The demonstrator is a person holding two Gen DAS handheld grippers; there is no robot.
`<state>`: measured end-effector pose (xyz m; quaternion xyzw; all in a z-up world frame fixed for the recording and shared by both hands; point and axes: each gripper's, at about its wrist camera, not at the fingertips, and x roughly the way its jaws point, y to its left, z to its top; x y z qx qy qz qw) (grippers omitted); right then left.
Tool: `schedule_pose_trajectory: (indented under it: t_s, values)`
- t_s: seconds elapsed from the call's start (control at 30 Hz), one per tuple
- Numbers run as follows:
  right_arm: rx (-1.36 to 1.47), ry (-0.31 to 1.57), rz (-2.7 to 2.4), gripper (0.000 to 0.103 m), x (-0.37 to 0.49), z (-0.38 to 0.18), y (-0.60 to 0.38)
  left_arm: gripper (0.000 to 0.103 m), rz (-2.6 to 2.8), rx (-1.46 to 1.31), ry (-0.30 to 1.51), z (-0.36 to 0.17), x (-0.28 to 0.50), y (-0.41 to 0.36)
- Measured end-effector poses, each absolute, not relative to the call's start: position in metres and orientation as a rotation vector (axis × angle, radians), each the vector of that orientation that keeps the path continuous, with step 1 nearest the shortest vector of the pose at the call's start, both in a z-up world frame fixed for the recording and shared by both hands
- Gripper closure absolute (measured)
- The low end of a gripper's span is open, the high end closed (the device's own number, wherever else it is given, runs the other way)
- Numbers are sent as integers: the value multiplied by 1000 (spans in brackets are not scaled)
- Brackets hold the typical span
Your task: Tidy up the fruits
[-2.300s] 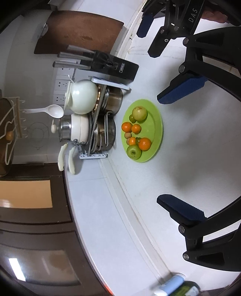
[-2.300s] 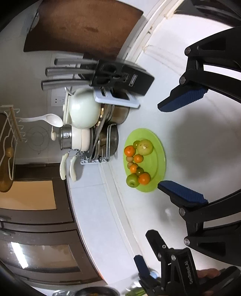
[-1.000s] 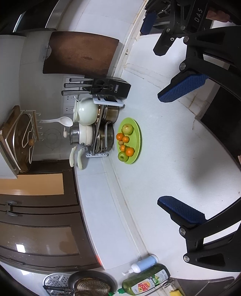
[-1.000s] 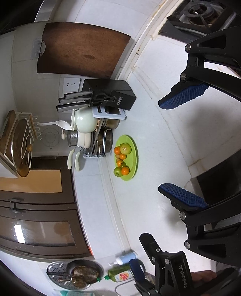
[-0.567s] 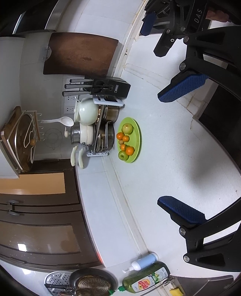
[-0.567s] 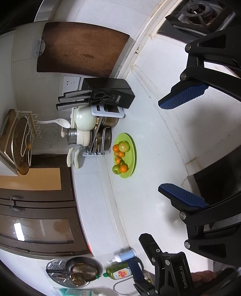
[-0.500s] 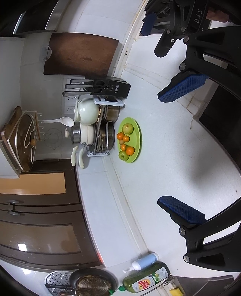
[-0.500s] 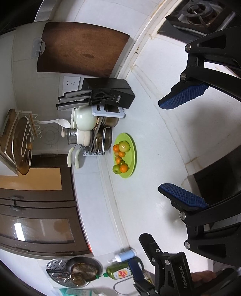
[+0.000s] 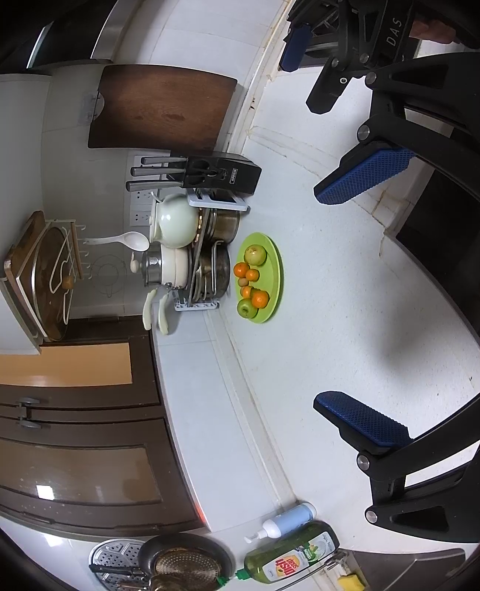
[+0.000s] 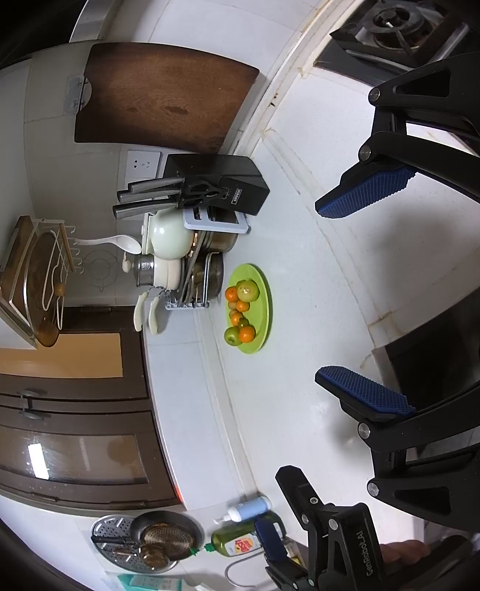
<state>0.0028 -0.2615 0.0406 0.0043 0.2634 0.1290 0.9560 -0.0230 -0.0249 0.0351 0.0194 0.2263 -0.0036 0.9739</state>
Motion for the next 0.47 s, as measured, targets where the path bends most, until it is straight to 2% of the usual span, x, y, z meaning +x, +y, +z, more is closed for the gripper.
schedule_pose_trajectory:
  t_s: [0.47]
  values:
    - [7, 539, 262, 20, 3, 41, -257, 0, -2, 35, 458, 37, -24, -22]
